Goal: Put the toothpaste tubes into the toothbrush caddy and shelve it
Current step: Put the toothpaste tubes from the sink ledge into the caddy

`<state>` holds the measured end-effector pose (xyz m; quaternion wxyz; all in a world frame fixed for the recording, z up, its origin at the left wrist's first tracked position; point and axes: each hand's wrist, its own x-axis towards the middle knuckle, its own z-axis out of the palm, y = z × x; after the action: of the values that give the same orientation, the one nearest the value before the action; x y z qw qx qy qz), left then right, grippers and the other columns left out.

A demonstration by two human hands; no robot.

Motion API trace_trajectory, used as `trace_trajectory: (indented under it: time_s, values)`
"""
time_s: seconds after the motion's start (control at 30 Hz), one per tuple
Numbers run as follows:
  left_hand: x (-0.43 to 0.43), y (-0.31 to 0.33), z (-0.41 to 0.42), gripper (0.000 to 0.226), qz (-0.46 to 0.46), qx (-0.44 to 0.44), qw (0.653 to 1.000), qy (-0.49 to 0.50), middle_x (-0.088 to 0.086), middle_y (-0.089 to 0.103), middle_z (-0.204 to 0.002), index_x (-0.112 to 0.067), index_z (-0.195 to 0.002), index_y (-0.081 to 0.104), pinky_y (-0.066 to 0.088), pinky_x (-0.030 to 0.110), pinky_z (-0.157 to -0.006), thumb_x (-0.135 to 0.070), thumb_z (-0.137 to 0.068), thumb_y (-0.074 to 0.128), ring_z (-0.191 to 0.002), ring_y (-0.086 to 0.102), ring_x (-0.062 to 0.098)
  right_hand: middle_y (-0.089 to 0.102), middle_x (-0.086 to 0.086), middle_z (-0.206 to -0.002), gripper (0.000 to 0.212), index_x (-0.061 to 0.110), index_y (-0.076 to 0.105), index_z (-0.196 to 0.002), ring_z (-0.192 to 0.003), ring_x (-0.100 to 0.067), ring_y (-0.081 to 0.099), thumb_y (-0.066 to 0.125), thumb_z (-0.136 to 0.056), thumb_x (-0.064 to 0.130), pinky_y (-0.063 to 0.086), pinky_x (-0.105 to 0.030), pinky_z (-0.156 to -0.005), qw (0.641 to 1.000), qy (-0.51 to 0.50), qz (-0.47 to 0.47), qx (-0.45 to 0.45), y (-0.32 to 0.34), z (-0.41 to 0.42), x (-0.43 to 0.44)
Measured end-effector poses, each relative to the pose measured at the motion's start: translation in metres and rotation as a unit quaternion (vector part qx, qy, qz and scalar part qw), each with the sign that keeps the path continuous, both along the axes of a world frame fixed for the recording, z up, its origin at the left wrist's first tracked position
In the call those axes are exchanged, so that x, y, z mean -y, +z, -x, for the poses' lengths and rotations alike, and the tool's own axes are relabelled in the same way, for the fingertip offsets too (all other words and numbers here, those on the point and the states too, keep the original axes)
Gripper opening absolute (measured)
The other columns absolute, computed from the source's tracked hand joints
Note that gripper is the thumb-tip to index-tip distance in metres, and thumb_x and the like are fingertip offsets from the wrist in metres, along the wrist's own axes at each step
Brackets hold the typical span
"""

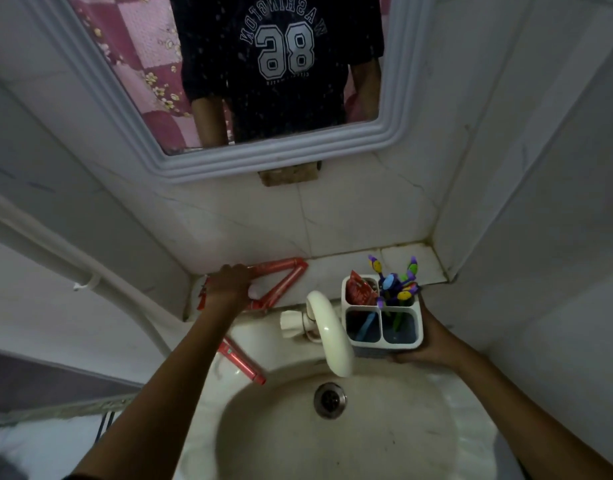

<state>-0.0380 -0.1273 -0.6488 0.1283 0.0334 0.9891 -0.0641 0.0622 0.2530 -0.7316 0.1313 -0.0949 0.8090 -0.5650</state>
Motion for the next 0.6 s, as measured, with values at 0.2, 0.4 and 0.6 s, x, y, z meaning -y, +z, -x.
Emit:
trace_trajectory:
  time_s: [0.2, 0.4, 0.6]
  values:
    - [0.029, -0.008, 0.022, 0.065, 0.081, 0.033, 0.989, -0.117, 0.000, 0.065, -0.124, -0.035, -0.133, 0.051, 0.042, 0.038, -0.091, -0.071, -0.078, 0.052, -0.113, 0.058, 0.025, 0.037, 0.011, -0.145, 0.138, 0.020, -0.002, -0.151, -0.128, 0.015, 0.041, 0.093, -0.054, -0.001, 0.039, -0.003, -0.097, 1.000, 0.000, -0.014, 0.000, 0.005, -0.002, 0.001]
    - [0.017, 0.023, 0.031, 0.051, 0.101, -0.037, 0.976, -0.187, 0.002, 0.064, -0.115, -0.034, -0.125, 0.060, 0.037, 0.039, -0.088, -0.051, -0.076, 0.061, -0.114, 0.052, 0.027, 0.037, 0.015, -0.137, 0.135, 0.015, -0.004, -0.148, -0.119, 0.025, 0.041, 0.090, -0.054, -0.009, 0.038, 0.003, -0.092, 1.000, -0.003, -0.024, 0.011, 0.007, -0.004, 0.001]
    - [-0.034, 0.108, 0.001, 0.055, -0.071, -0.047, 0.960, -0.266, -0.007, 0.052, -0.097, -0.036, -0.131, 0.055, 0.037, 0.022, -0.057, -0.044, -0.078, 0.069, -0.079, 0.051, 0.012, 0.041, 0.010, -0.137, 0.136, 0.003, -0.002, -0.150, -0.123, 0.010, 0.046, 0.092, -0.053, -0.007, 0.039, 0.001, -0.093, 0.999, -0.011, -0.033, 0.018, 0.012, -0.006, 0.003]
